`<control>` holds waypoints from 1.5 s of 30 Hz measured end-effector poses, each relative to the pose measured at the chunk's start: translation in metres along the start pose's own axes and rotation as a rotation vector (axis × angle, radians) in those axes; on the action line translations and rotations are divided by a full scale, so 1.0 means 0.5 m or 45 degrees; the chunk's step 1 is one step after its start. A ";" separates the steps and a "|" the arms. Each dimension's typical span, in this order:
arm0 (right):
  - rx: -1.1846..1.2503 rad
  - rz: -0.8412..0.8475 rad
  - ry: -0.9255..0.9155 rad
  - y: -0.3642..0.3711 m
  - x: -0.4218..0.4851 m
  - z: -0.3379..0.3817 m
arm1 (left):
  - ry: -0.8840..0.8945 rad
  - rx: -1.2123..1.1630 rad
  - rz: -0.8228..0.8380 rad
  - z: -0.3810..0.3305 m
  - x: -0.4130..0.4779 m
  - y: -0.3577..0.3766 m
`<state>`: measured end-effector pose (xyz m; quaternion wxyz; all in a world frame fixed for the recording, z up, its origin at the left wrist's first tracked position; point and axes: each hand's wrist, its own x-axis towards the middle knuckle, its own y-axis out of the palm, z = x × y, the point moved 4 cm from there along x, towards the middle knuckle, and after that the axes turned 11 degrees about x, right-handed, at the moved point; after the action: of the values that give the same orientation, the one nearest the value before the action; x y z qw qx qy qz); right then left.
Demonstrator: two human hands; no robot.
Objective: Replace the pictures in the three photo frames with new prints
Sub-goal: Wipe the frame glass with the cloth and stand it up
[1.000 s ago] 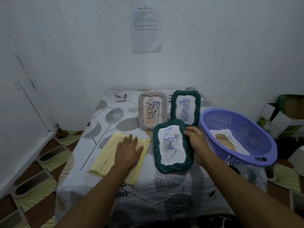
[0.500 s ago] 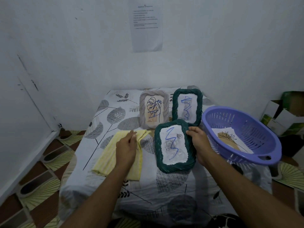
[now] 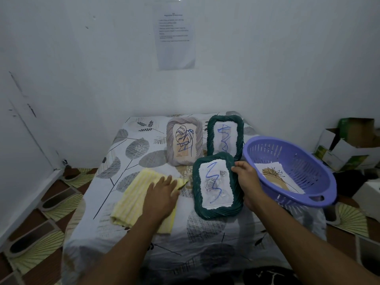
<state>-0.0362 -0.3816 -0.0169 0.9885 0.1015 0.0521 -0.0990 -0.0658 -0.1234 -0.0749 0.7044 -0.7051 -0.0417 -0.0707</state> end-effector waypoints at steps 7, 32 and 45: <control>0.025 0.003 0.032 0.003 -0.002 0.000 | -0.219 -0.996 -0.567 -0.027 -0.021 -0.093; 0.320 0.175 0.150 0.069 -0.028 -0.015 | 0.384 0.083 -0.215 -0.137 -0.004 -0.123; 0.400 0.189 0.131 0.077 -0.042 -0.001 | 0.368 0.113 -0.234 -0.140 -0.024 -0.151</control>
<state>-0.0491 -0.3408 -0.0075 0.9611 0.2633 0.0790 -0.0275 -0.0923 -0.1924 -0.0024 0.7240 -0.6491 -0.0074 -0.2335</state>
